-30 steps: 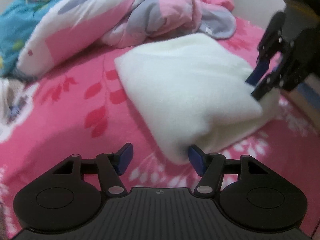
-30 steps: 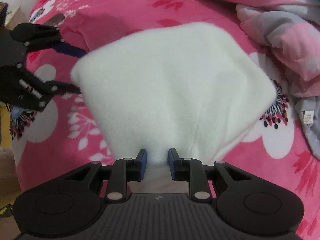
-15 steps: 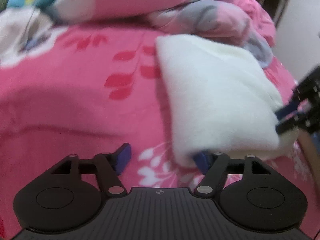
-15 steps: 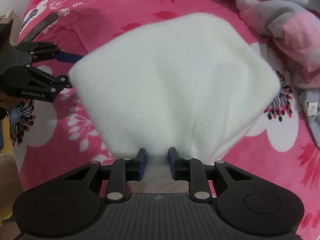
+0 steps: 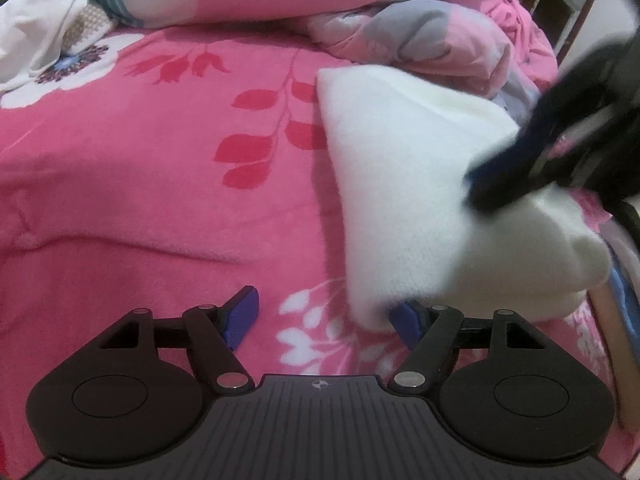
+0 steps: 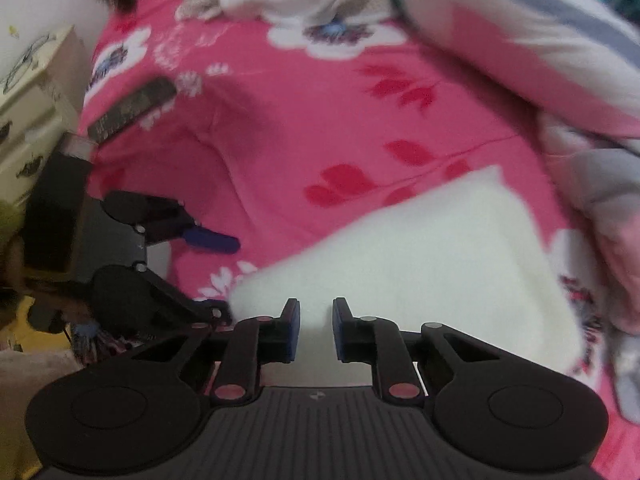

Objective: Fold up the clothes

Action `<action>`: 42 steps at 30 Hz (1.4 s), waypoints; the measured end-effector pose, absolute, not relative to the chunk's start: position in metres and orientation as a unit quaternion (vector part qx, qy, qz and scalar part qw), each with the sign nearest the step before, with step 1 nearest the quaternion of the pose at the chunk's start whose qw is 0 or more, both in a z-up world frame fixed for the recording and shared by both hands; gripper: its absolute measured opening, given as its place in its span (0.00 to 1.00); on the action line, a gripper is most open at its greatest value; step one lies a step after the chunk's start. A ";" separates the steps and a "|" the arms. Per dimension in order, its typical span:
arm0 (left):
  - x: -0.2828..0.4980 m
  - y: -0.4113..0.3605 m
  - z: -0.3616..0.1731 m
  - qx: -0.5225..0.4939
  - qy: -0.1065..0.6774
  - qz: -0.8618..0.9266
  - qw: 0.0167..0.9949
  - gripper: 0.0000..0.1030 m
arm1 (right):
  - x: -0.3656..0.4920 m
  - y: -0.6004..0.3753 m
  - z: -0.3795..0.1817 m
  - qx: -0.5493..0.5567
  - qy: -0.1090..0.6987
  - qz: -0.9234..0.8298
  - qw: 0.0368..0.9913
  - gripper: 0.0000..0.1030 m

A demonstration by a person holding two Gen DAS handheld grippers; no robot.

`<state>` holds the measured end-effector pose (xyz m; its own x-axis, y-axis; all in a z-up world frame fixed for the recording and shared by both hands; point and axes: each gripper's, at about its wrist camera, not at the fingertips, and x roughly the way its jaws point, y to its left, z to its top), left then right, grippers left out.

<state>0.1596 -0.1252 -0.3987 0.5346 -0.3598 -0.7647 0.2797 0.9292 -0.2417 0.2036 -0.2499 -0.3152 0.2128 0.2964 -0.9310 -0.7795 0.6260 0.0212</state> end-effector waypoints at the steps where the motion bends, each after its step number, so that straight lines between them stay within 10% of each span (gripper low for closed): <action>1: 0.160 -0.125 -0.402 -0.038 0.451 -0.181 0.873 0.67 | 0.205 -0.246 -0.332 -0.240 0.522 0.359 0.736 0.16; 42: 0.171 -0.111 -0.375 -0.067 0.414 -0.183 0.889 0.73 | 0.298 -0.273 -0.339 -0.230 0.513 0.212 0.799 0.17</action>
